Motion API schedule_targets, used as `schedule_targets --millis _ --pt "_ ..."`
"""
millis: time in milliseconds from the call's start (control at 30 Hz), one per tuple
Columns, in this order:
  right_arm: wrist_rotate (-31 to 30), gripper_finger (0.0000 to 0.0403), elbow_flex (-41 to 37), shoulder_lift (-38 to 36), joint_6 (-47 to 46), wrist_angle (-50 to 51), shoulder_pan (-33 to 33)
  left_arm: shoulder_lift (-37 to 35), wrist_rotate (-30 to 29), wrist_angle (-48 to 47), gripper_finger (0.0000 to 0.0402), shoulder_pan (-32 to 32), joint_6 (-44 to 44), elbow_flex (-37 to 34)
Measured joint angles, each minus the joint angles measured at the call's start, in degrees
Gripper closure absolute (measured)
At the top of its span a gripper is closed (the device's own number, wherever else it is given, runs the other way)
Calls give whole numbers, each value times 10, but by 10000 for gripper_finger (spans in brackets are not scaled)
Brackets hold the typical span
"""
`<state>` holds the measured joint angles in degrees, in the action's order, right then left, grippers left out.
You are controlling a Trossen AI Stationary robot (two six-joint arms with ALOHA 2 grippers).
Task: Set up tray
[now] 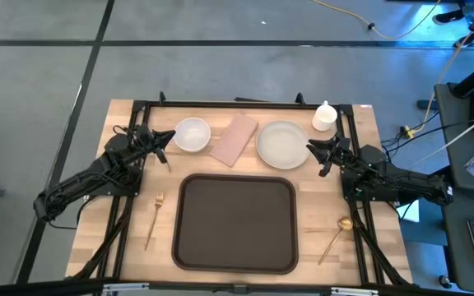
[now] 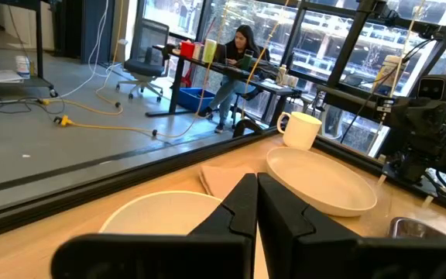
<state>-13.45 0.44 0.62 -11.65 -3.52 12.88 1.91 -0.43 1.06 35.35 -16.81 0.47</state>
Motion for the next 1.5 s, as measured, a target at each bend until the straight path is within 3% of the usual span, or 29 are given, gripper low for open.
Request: schedule_targets --millis 900,1200,1500 --pt "0 292 0 0 -3 0 0 0 0 0 398 0 0 0" --pt "0 292 0 0 -115 -1 0 0 0 0 398 0 0 0" --pt "-19 292 0 0 -141 -4 0 0 0 0 398 0 0 0"
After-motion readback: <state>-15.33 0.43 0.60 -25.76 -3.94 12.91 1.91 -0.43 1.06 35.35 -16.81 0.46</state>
